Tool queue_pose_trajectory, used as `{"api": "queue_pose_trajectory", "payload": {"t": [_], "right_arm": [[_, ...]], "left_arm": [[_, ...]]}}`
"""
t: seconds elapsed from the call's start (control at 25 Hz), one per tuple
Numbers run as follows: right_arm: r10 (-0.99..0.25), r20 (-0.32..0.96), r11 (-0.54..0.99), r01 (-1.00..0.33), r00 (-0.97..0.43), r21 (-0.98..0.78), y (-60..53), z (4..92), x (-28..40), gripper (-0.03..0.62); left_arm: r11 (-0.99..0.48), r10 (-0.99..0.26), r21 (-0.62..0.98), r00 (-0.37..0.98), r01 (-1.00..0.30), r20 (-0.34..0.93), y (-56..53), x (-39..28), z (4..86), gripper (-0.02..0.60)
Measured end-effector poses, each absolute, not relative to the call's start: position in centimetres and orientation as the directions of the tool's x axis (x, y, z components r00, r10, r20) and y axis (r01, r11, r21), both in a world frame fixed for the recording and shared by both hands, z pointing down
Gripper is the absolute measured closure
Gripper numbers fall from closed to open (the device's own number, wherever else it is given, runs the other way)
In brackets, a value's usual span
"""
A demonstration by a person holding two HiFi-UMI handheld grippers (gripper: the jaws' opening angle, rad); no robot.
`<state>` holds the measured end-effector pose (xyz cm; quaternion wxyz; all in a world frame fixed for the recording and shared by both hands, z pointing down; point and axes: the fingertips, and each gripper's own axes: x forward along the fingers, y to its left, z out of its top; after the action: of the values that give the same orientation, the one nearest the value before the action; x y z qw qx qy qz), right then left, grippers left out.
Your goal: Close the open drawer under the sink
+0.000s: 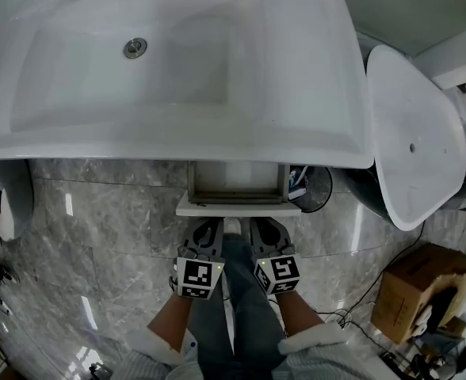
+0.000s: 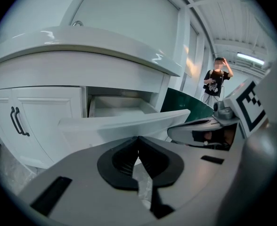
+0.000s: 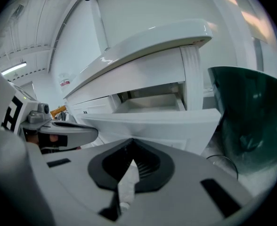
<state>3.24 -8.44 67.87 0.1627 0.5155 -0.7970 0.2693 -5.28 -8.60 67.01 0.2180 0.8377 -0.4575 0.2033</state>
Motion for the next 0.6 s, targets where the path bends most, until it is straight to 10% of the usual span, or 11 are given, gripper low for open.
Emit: {"api": "queue_pose_trajectory", "payload": {"t": [0.6], "right_arm": [[-0.746, 0.534, 0.305, -0.917, -0.398, -0.258, -9.34, 67.45, 3.04, 0.585]], "left_arm": [[-0.482, -0.693, 0.193, 0.506, -0.855, 0.514, -9.51, -5.57, 66.20, 0.566]]}}
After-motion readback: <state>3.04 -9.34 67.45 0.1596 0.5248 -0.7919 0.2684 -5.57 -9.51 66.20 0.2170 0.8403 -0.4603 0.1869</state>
